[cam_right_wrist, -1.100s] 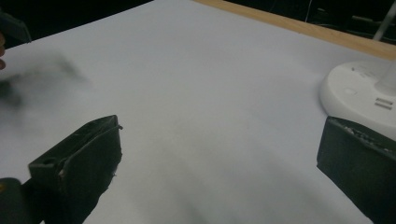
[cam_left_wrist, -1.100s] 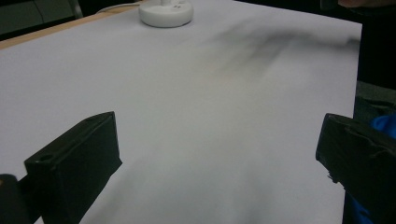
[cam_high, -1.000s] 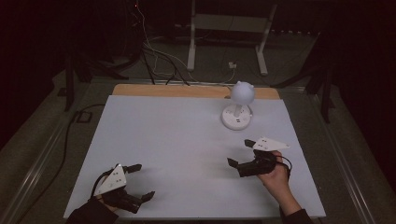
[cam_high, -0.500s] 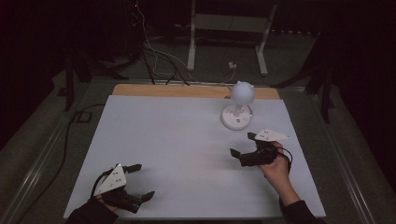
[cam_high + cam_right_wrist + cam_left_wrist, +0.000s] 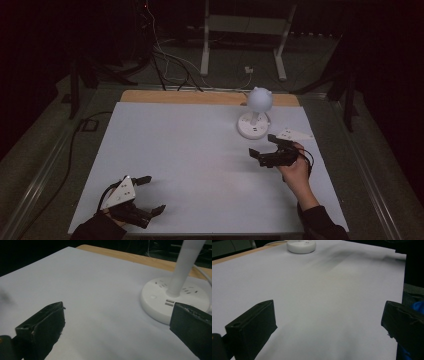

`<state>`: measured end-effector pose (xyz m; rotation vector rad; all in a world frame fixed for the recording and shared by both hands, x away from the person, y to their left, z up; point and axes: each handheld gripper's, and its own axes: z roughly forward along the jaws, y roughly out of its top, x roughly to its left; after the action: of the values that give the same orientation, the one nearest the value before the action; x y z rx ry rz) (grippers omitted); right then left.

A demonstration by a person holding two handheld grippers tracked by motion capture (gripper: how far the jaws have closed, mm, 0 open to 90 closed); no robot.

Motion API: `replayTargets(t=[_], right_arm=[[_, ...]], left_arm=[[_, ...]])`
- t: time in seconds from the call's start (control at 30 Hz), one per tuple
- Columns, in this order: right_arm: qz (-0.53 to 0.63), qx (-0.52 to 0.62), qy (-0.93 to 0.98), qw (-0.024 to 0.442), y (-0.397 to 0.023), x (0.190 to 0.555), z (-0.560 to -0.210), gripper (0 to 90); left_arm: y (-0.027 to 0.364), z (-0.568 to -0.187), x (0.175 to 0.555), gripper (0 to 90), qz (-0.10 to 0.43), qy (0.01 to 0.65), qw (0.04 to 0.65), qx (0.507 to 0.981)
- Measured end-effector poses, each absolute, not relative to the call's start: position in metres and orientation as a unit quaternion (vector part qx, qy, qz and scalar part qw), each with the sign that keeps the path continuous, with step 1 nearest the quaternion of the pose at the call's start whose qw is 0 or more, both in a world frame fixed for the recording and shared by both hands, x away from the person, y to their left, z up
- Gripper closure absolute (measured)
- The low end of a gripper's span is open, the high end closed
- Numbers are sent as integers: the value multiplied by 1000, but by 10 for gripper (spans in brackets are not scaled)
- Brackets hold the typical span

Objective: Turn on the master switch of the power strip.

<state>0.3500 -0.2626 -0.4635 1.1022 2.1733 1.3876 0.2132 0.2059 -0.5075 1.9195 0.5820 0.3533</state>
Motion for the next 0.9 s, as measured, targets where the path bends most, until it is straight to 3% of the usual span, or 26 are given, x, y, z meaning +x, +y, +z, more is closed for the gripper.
replayTargets(t=[0.9], right_arm=[[460, 435, 754, 177, -278, 402, -463, 0]], left_arm=[[206, -508, 213, 2, 149, 243, 523, 803]])
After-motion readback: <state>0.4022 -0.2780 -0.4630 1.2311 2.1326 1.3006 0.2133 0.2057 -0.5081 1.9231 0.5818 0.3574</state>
